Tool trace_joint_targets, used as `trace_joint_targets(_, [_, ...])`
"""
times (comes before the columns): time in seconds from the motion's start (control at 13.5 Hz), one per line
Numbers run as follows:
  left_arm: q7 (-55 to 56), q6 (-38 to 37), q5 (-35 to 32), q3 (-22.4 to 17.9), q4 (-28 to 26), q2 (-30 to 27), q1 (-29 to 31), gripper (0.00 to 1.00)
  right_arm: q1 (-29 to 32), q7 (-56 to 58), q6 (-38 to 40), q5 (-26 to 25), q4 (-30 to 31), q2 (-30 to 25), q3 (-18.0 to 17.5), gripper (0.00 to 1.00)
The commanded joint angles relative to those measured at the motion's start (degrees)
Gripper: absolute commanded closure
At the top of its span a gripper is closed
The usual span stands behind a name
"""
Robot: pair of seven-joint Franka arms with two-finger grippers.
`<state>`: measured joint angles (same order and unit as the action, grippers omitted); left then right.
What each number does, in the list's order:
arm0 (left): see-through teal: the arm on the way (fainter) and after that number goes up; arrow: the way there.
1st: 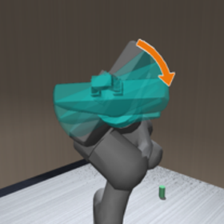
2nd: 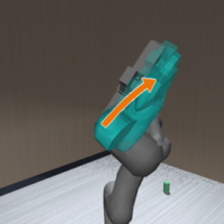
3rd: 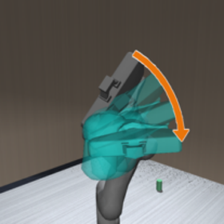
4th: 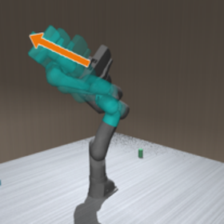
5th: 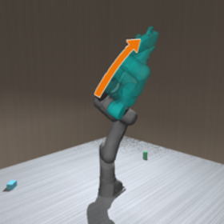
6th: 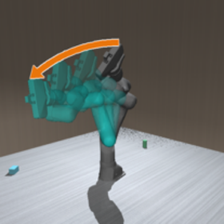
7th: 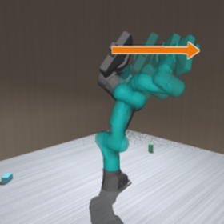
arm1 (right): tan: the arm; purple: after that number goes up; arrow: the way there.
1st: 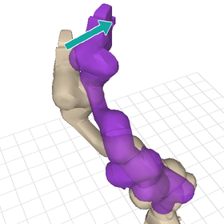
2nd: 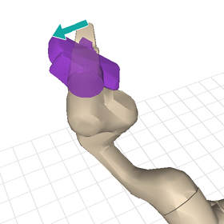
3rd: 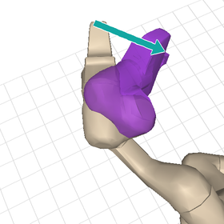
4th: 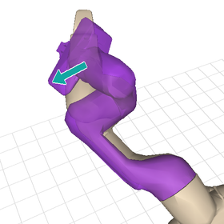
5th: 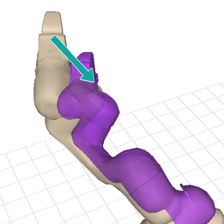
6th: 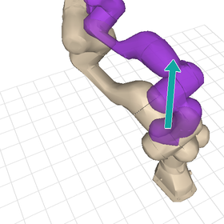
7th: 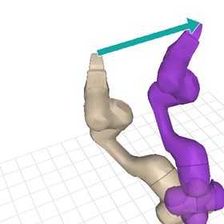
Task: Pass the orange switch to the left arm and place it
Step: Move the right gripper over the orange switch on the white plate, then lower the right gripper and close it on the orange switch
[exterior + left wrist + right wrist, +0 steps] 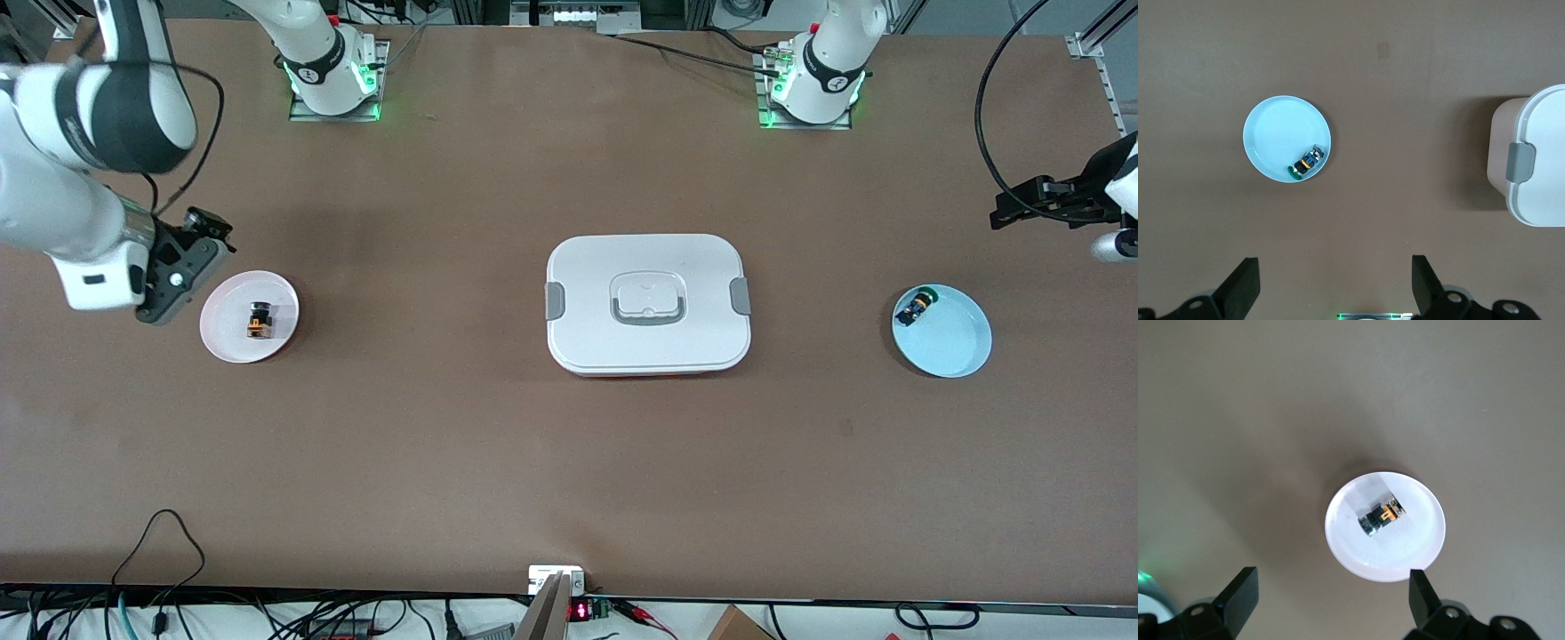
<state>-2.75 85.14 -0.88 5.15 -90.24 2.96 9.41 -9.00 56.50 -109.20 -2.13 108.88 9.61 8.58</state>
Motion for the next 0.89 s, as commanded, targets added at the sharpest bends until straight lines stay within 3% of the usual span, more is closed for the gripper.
trace_joint_targets(0.0, [-0.15, -1.38, 1.67, 0.12, 1.82, 0.99, 0.79, 0.00, 1.79, 8.78, -8.89, -0.68, 6.33, 2.33, -0.32, 0.00])
trace_joint_targets(0.44, [-0.15, -1.38, 1.68, 0.12, 1.73, 0.99, 0.79, 0.00, 5.92, 22.06, -27.71, -0.77, 12.85, 10.33, -0.32, 0.00])
trace_joint_targets(0.81, [-0.24, -1.82, 1.76, 0.12, 1.73, 1.08, 1.93, 0.00, 6.01, 27.34, -30.72, -0.68, 12.68, 12.45, -0.32, 0.00])
